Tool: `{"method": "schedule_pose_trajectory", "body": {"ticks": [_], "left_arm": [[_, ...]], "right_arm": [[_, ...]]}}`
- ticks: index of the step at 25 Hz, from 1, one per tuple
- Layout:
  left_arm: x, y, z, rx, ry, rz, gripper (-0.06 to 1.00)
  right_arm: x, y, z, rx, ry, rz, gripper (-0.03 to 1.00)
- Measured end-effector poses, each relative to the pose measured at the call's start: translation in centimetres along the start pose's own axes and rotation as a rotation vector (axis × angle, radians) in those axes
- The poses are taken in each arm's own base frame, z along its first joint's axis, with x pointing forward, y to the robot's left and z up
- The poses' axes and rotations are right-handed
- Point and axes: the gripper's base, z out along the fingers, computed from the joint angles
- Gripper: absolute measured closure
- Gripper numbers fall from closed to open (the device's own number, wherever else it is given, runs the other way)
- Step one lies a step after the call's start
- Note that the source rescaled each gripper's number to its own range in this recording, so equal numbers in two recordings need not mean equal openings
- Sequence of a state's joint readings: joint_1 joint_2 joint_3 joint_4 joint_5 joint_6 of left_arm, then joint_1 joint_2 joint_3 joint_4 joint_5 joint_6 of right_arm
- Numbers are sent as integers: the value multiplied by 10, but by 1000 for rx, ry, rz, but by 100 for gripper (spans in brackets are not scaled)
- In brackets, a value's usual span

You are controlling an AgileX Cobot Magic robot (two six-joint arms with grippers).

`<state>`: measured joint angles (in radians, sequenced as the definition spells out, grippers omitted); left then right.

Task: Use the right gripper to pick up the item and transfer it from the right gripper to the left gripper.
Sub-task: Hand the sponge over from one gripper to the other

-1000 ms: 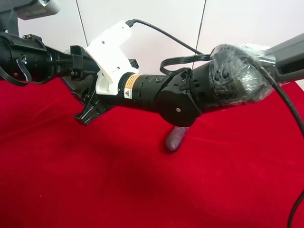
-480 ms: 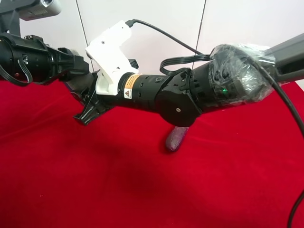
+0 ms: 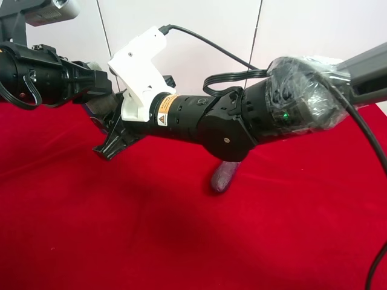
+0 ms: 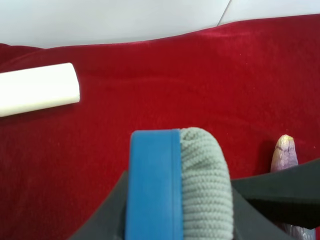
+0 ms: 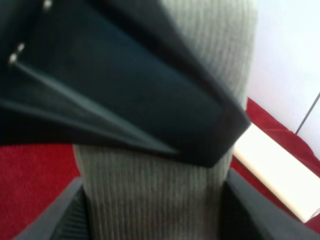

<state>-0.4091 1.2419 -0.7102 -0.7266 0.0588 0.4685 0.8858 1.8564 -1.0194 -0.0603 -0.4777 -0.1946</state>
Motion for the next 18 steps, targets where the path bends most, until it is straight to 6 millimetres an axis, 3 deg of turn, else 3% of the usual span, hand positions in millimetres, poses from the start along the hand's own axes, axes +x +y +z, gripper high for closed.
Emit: {"method": "schedule_pose_trajectory", "body": {"ticks": [18], "left_arm": [[0,0,0,0,0,0,94]], "right_arm": [[0,0,0,0,0,0,97]]}}
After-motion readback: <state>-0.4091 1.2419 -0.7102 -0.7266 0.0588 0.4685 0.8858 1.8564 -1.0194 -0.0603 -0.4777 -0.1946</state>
